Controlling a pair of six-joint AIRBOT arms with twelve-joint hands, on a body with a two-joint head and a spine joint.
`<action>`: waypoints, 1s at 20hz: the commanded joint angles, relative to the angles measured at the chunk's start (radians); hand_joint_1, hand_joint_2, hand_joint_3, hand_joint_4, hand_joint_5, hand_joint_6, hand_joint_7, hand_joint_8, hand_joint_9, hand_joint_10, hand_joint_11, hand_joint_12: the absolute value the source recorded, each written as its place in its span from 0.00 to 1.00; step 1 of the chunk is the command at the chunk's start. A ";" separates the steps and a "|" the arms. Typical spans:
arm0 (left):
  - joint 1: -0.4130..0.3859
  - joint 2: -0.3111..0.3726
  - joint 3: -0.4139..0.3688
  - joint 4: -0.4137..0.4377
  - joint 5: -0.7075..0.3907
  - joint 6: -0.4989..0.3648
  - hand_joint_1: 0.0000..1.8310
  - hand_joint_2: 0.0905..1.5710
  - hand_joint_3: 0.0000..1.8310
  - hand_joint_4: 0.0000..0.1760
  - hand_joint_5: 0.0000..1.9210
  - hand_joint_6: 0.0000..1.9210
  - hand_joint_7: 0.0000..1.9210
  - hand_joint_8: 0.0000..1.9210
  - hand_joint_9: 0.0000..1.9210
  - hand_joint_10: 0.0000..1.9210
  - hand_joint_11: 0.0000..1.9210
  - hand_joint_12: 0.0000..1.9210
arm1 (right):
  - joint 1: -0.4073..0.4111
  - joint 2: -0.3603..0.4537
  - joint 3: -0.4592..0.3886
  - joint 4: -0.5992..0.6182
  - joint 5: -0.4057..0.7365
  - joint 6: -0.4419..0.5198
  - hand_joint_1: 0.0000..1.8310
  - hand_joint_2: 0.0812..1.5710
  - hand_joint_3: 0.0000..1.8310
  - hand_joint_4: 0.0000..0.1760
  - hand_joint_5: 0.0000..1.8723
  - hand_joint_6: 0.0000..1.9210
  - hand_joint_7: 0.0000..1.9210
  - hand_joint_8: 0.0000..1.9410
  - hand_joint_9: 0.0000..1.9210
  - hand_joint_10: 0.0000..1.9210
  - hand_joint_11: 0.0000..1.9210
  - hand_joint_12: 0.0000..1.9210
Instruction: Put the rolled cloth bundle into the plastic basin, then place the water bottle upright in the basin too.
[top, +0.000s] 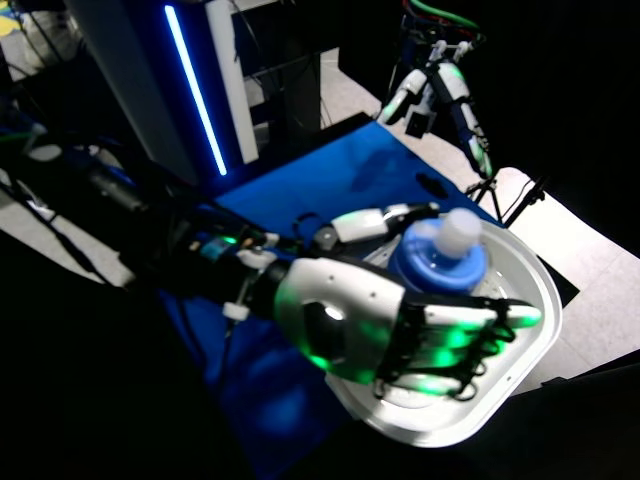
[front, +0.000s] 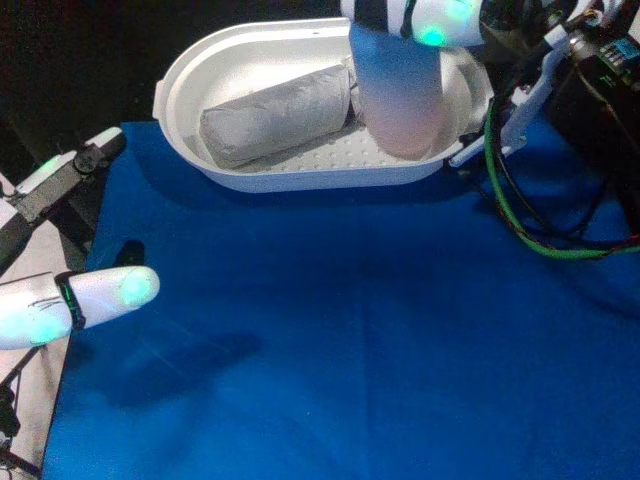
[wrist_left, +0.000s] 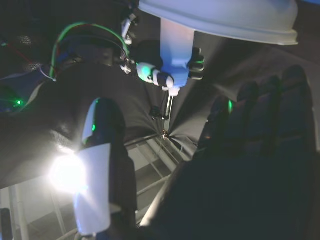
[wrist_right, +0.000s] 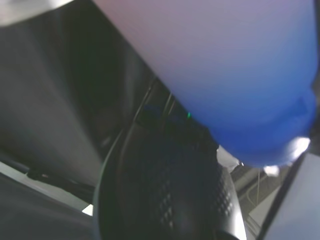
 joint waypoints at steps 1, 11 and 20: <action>-0.006 -0.002 -0.002 0.004 -0.129 -0.010 0.30 0.56 0.00 0.73 0.05 0.00 0.05 0.00 0.03 0.00 0.00 0.11 | 0.009 0.005 -0.001 0.007 0.140 0.015 0.42 0.72 0.00 0.59 0.17 0.00 0.17 0.00 0.17 0.00 0.00 0.51; -0.005 -0.002 -0.005 0.001 -0.127 -0.009 0.30 0.56 0.00 0.71 0.04 0.00 0.04 0.00 0.02 0.00 0.00 0.07 | -0.014 0.058 -0.049 -0.008 0.164 0.015 0.37 0.66 0.00 1.00 0.05 0.00 0.09 0.00 0.09 0.00 0.00 0.20; -0.003 0.020 -0.006 -0.011 -0.144 -0.008 0.31 0.54 0.00 1.00 0.03 0.00 0.01 0.00 0.00 0.00 0.00 0.00 | -0.096 0.276 -0.256 -0.084 0.296 0.008 0.39 0.58 0.00 1.00 0.00 0.00 0.00 0.00 0.00 0.00 0.00 0.00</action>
